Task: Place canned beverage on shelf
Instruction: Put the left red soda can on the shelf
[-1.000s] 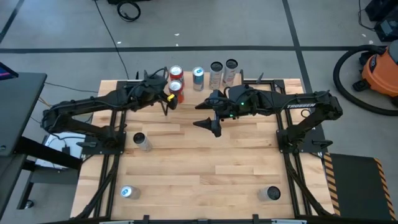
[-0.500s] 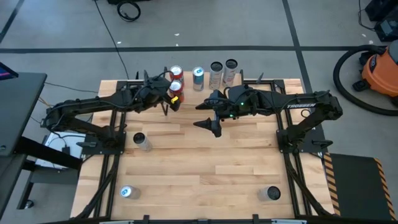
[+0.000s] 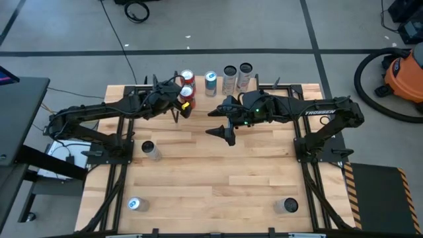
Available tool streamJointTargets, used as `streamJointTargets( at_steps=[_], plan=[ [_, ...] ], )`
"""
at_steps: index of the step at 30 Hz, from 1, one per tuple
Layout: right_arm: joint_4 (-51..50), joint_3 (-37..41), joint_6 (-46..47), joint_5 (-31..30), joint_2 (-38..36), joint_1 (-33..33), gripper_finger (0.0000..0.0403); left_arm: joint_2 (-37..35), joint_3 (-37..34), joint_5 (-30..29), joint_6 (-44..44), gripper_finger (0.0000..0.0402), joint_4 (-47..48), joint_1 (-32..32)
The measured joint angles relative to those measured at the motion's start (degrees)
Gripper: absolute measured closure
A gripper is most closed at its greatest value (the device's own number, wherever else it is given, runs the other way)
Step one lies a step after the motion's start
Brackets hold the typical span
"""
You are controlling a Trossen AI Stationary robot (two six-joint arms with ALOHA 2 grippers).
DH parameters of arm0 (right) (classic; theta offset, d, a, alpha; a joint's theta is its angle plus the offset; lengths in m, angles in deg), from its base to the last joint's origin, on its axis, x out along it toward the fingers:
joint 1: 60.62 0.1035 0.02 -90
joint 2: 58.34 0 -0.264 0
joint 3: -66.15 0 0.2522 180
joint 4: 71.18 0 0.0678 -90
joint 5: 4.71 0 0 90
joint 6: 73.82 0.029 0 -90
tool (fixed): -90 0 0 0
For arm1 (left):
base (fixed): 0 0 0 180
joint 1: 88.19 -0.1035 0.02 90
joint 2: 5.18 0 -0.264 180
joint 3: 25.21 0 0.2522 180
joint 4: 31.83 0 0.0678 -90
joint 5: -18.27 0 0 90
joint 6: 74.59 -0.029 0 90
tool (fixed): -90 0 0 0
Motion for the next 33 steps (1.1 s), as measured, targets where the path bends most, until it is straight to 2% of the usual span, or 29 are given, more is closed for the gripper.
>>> streamJointTargets(
  at_steps=[5, 15, 20, 30, 33],
  plan=[
    [0.0, 0.0, 0.0, 0.0, 0.0, 0.0, 0.0034, 0.0, 0.0, 0.0, -1.1, 0.0032, 0.1, 0.0],
    [0.0, 0.0, 0.0, 0.0, 0.0, 0.0, 0.0034, 0.0, 0.1, 0.8, -3.1, 0.0101, 0.6, -1.9],
    [0.0, 0.0, 0.0, 0.0, 0.0, 0.0, 0.0034, -0.1, 0.2, 7.4, -6.6, 0.0106, 0.3, -4.1],
    [-0.3, 0.0, 0.0, 0.0, 0.0, 0.0, 0.0034, -1.1, 0.2, 15.5, -12.1, 0.0103, 1.3, -7.2],
    [-0.5, 0.0, 0.0, 0.0, 0.0, 0.0, 0.0034, -2.4, 0.2, 19.6, -14.8, 0.0102, 2.8, -8.7]
  ],
)
